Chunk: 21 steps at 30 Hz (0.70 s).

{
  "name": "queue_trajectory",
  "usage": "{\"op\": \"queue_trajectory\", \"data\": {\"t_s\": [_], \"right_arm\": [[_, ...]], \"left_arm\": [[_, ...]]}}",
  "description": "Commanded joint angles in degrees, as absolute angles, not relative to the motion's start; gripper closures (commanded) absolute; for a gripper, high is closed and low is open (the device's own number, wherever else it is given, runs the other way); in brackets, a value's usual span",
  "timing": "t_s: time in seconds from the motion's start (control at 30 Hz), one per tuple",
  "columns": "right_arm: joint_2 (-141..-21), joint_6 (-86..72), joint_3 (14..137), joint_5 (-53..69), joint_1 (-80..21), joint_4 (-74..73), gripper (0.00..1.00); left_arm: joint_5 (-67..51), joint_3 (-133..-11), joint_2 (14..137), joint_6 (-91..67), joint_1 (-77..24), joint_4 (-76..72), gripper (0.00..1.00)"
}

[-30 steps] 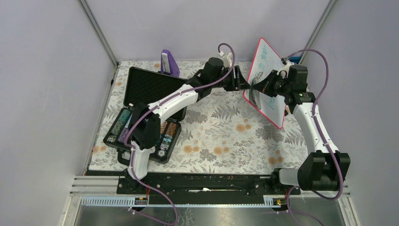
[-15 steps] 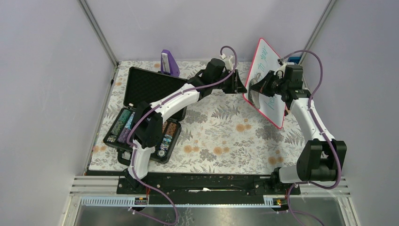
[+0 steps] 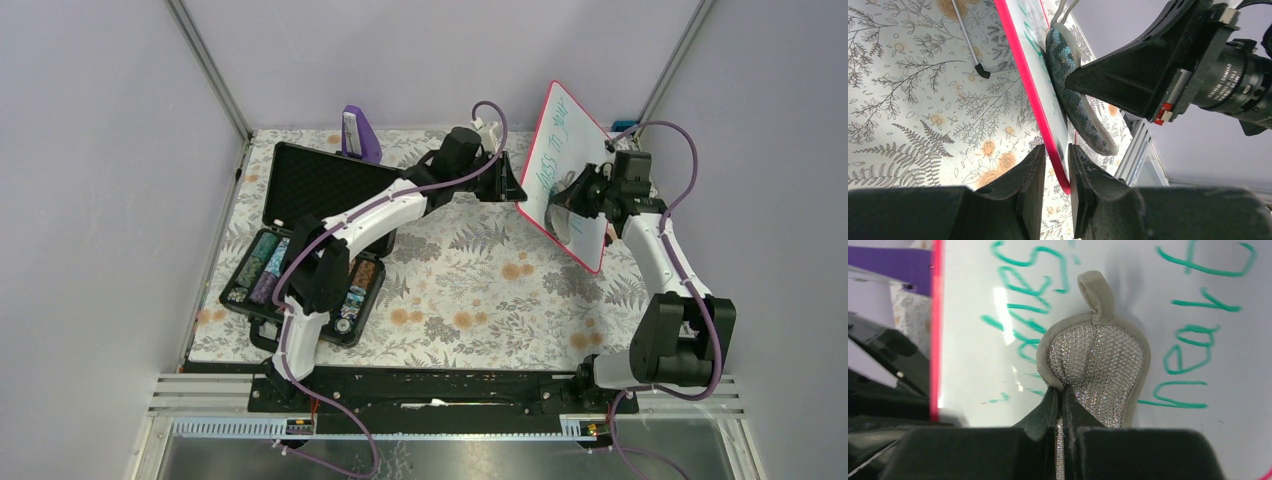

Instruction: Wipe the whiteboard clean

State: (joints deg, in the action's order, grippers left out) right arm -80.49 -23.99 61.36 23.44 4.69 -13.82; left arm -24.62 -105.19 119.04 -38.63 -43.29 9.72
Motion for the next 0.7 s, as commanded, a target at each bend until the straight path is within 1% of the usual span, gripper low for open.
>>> {"op": "queue_trajectory", "data": {"t_s": [0.0, 0.13, 0.3, 0.43, 0.53, 0.67], "right_arm": [[-81.49, -22.35, 59.64, 18.25, 6.34, -17.53, 1.00], [-81.77, -21.70, 59.47, 17.48, 6.42, -17.95, 1.00], [-79.80, -21.49, 61.15, 21.84, 5.49, -17.19, 1.00], [-79.15, -22.63, 63.03, 24.39, 1.43, -15.72, 1.00], [-81.29, -23.89, 66.57, 26.96, -2.95, -15.82, 1.00], [-82.78, -26.57, 68.06, 31.47, -4.74, -12.34, 1.00]], "left_arm": [[-25.59, -106.27, 120.14, -38.41, -43.94, 7.91, 0.75], [-25.48, -106.17, 120.15, -37.91, -43.95, 8.21, 0.78], [-24.93, -106.43, 120.33, -37.26, -43.98, 8.79, 0.83], [-25.59, -108.12, 121.34, -37.75, -44.00, 9.55, 0.88], [-25.72, -108.24, 121.17, -37.29, -44.00, 10.18, 0.92], [-24.53, -108.02, 120.47, -36.62, -44.06, 10.88, 0.95]]}}
